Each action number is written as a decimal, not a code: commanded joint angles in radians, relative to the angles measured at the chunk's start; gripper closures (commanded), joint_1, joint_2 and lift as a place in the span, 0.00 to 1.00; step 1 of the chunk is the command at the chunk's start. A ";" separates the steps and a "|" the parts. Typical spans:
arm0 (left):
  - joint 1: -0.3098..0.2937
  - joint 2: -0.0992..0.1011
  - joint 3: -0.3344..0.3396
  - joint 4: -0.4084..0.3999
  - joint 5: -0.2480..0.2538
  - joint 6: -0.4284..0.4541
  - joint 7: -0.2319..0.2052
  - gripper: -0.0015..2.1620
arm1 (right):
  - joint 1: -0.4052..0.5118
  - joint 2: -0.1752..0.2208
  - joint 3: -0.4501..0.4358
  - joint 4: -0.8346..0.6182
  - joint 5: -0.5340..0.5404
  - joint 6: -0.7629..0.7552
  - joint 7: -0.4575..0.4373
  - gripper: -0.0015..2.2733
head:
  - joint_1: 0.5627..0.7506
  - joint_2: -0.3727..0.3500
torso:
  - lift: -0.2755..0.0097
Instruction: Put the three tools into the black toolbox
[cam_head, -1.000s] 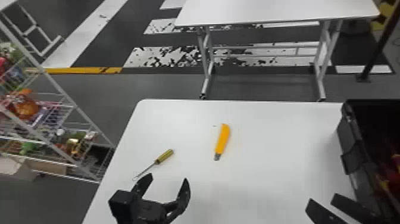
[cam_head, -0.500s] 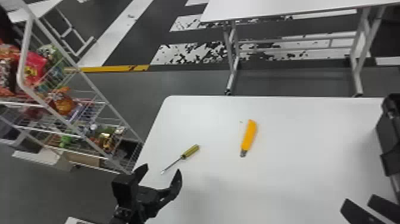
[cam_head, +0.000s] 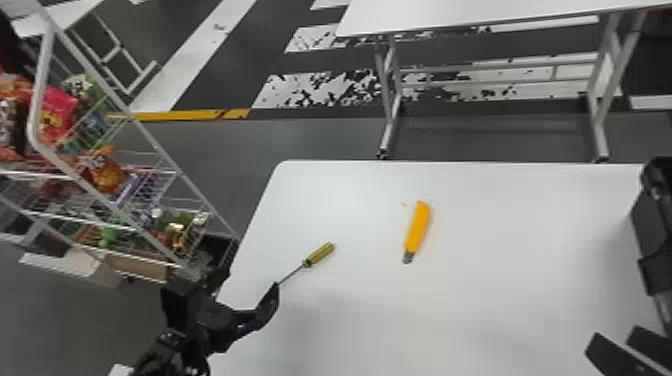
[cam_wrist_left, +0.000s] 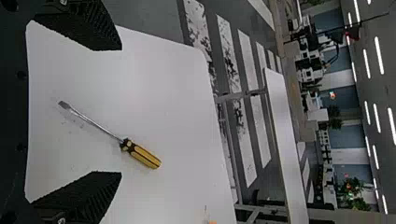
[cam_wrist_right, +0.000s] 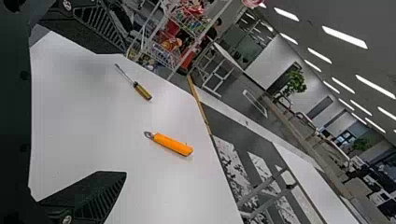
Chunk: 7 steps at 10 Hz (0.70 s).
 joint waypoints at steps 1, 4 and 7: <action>-0.052 0.010 0.024 0.052 -0.011 -0.004 -0.062 0.02 | -0.008 -0.016 -0.002 0.010 -0.002 0.004 0.000 0.03 | 0.70 1.00 | 0.79; -0.159 0.062 0.028 0.202 -0.017 -0.078 -0.168 0.02 | -0.008 -0.022 -0.002 0.023 0.001 0.007 0.009 0.03 | 0.70 1.00 | 0.79; -0.245 0.122 -0.018 0.271 -0.020 -0.001 -0.203 0.02 | -0.002 -0.021 0.004 0.018 0.004 0.028 0.014 0.03 | 0.70 1.00 | 0.79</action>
